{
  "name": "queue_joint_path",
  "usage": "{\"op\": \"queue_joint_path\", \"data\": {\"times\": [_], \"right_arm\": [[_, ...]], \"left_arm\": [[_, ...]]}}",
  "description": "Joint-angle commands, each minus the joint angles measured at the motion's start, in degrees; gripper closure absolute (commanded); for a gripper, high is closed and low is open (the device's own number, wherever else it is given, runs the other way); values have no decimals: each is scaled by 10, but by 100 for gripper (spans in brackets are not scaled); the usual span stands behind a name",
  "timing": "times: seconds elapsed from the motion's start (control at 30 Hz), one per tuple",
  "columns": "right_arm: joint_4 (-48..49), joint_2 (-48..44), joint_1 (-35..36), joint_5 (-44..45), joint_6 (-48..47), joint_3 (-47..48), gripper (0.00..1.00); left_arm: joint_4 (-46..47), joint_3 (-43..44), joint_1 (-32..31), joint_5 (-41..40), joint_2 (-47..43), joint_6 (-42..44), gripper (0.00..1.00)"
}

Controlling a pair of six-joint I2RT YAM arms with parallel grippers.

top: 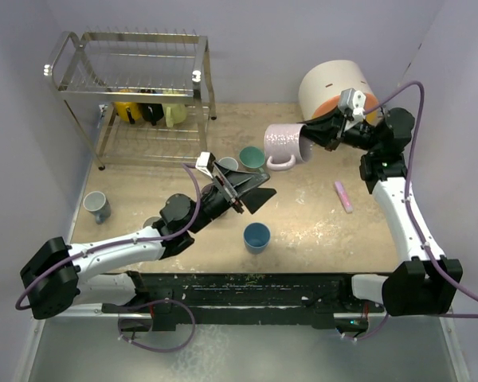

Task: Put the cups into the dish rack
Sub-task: Pick up the cup at the center of the board.

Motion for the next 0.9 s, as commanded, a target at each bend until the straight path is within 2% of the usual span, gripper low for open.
{"op": "queue_joint_path", "data": {"times": [0.0,0.13,0.3,0.4,0.47,0.67,0.73,0.87], "right_arm": [[209,-1,-2,-8,98,-17,100],[311,3,-1,-9,131,-48,100],[344,5,6,-4,119,-63,100],[364,2,13,-15,117,-69,100],[377,-4,17,-22,114,-79,100],[386,-23,18,-35,101,-117,100],[390,-27,18,-42,101,-122,100],[394,-33,18,-51,104,-126,100]], "left_arm": [[-17,47,-3,-26,9,-68,1],[-27,56,-2,-32,26,-104,5],[-4,70,-2,-33,53,-119,13],[0,83,-3,-29,69,-120,28],[6,93,-2,-20,81,-123,33],[32,125,-2,6,119,-126,35],[44,129,-2,10,129,-129,41],[70,129,-2,17,144,-134,60]]}}
